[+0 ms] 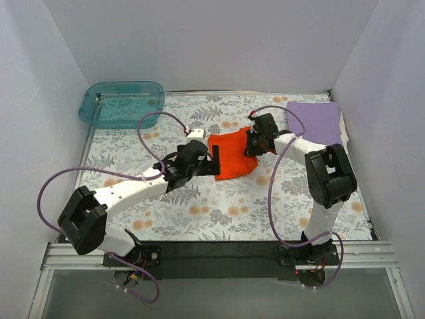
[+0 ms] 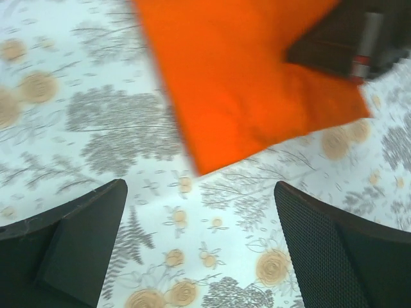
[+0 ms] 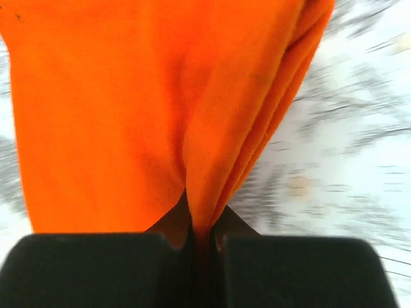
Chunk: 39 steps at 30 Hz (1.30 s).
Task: Fold and stack the t-shirts
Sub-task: Neatly place the folded tshirt to the corner
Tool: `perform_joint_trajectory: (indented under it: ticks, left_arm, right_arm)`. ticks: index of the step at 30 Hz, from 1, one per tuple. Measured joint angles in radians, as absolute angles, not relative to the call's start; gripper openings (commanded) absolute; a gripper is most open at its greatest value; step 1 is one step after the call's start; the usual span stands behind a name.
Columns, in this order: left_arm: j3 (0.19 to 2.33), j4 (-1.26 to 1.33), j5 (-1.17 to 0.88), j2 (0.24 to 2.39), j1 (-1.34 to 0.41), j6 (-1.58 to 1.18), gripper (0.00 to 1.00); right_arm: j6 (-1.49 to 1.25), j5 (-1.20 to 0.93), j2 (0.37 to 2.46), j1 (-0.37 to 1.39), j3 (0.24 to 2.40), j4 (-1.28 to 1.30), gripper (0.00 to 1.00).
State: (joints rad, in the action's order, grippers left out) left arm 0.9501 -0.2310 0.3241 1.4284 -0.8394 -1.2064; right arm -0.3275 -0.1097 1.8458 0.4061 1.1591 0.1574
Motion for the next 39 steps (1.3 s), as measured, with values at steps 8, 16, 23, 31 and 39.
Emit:
perform_joint_trajectory:
  ticks: [8, 16, 23, 31, 39]
  left_arm:
    - [0.800, -0.377, 0.275, 1.261, -0.612, -1.335, 0.92]
    - [0.721, -0.474, 0.237, 1.180, -0.577, -1.388, 0.92]
    - [0.713, -0.517, 0.230, 1.184, -0.575, -1.401, 0.92]
    - [0.713, -0.526, 0.218, 1.200, -0.572, -1.403, 0.92]
    - [0.714, -0.545, 0.208, 1.200, -0.571, -1.404, 0.92]
  right_arm:
    - [0.009, 0.215, 1.865, 0.355, 1.379, 0.341, 0.01]
    - [0.199, 0.347, 1.958, 0.260, 1.586, 0.395, 0.01]
    - [0.273, 0.361, 2.004, 0.223, 1.702, 0.453, 0.01]
    - [0.257, 0.281, 1.988, 0.136, 1.737, 0.523, 0.01]
    - [0.216, 0.204, 1.932, -0.006, 1.737, 0.551, 0.01]
